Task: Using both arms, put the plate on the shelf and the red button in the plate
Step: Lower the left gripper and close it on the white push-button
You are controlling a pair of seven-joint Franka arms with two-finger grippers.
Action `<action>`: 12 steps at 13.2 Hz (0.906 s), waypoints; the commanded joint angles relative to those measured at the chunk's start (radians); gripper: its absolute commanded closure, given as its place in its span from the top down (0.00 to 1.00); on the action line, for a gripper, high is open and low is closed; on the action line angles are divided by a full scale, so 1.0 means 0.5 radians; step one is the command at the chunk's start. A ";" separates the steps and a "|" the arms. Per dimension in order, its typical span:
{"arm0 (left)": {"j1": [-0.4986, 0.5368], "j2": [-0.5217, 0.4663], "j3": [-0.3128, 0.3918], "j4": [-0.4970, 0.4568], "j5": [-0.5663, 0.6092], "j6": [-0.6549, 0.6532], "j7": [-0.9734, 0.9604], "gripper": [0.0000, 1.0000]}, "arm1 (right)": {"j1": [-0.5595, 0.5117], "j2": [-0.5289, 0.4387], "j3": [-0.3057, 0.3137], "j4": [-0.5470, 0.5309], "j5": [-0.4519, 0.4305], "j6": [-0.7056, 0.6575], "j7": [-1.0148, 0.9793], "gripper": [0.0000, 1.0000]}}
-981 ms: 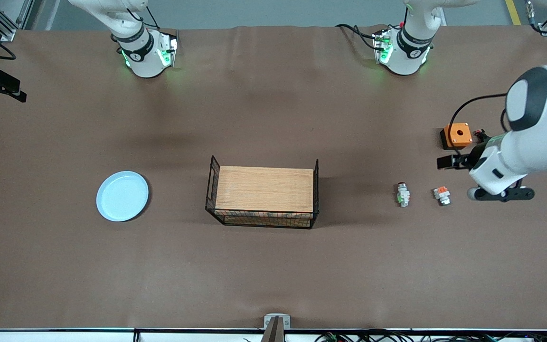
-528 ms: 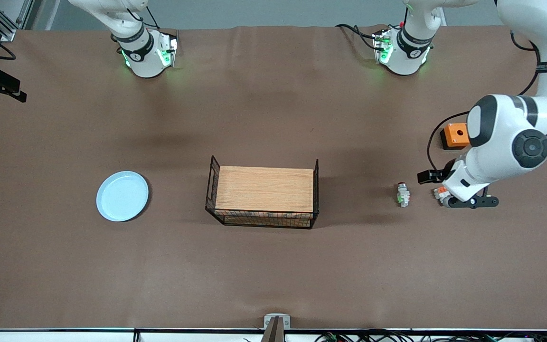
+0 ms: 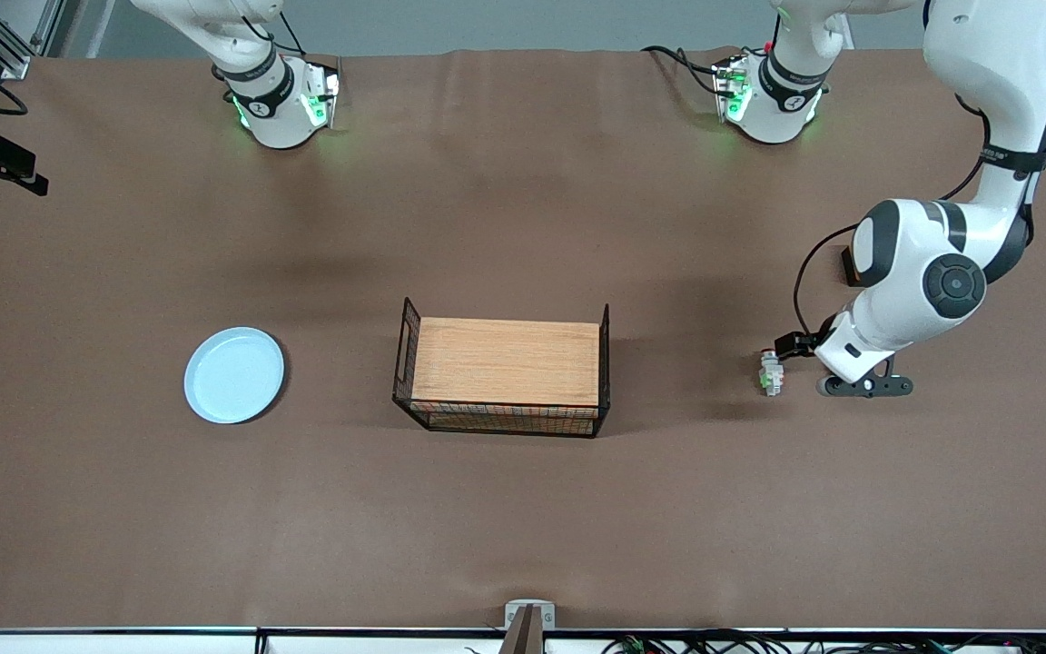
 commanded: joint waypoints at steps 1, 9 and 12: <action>0.009 0.066 -0.003 -0.007 -0.015 0.129 0.142 0.99 | -0.028 -0.033 0.017 -0.028 -0.018 -0.004 -0.008 1.00; -0.058 0.232 -0.003 0.048 -0.037 0.249 0.112 0.99 | -0.028 -0.033 0.017 -0.028 -0.018 -0.007 -0.008 1.00; -0.064 0.342 -0.003 0.140 -0.021 0.252 0.112 0.99 | -0.028 -0.033 0.017 -0.028 -0.018 -0.007 -0.008 1.00</action>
